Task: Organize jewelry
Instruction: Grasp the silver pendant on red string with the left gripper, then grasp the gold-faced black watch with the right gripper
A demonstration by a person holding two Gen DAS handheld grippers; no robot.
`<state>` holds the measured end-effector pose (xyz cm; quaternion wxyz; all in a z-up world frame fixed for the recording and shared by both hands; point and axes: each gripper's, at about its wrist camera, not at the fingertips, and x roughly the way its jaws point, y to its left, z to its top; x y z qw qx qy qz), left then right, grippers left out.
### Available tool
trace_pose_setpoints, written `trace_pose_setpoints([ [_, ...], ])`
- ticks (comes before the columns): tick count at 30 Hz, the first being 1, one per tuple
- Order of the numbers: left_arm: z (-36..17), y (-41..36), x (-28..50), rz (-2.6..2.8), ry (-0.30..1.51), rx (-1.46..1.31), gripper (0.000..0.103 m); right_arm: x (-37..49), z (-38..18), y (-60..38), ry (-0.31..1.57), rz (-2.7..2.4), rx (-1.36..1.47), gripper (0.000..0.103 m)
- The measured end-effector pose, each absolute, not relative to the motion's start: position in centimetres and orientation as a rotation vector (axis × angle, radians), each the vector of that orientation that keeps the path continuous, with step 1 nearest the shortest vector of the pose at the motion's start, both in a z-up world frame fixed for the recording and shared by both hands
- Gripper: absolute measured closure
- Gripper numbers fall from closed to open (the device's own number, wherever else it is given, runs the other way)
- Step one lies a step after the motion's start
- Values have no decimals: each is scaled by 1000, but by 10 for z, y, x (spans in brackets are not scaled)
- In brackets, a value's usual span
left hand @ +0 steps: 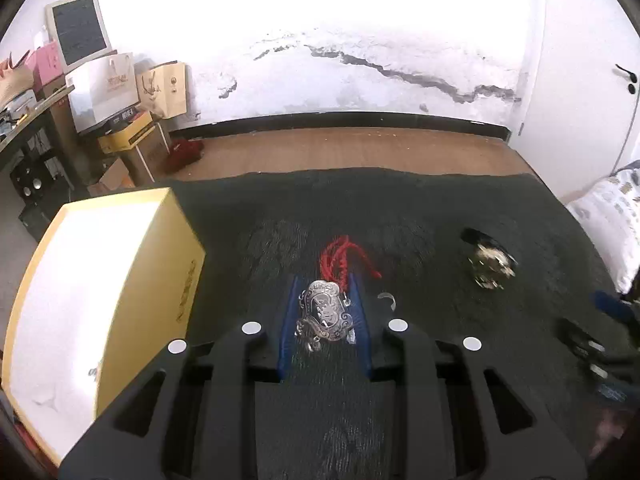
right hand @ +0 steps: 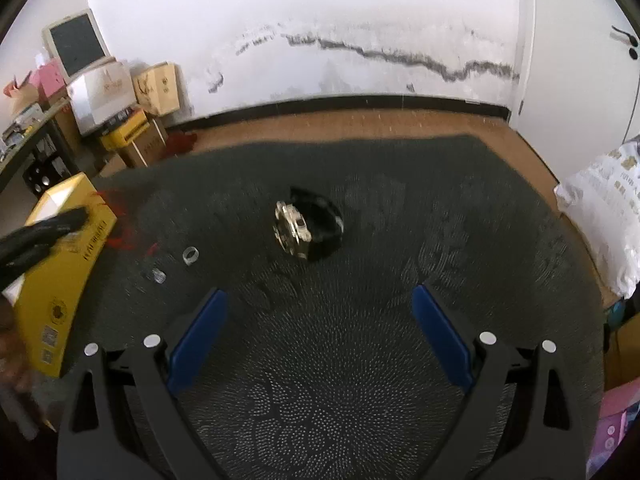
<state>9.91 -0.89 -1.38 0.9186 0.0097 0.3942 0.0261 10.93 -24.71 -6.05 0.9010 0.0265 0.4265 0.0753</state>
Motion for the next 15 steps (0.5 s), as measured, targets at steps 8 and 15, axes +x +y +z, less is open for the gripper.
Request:
trace_pose_setpoints([
  [8, -4, 6, 60, 4, 824, 17, 78, 132, -82, -217, 930, 166, -15, 12],
  [15, -1, 15, 63, -20, 812, -5, 78, 180, -124, -206, 1038, 129, -23, 12],
])
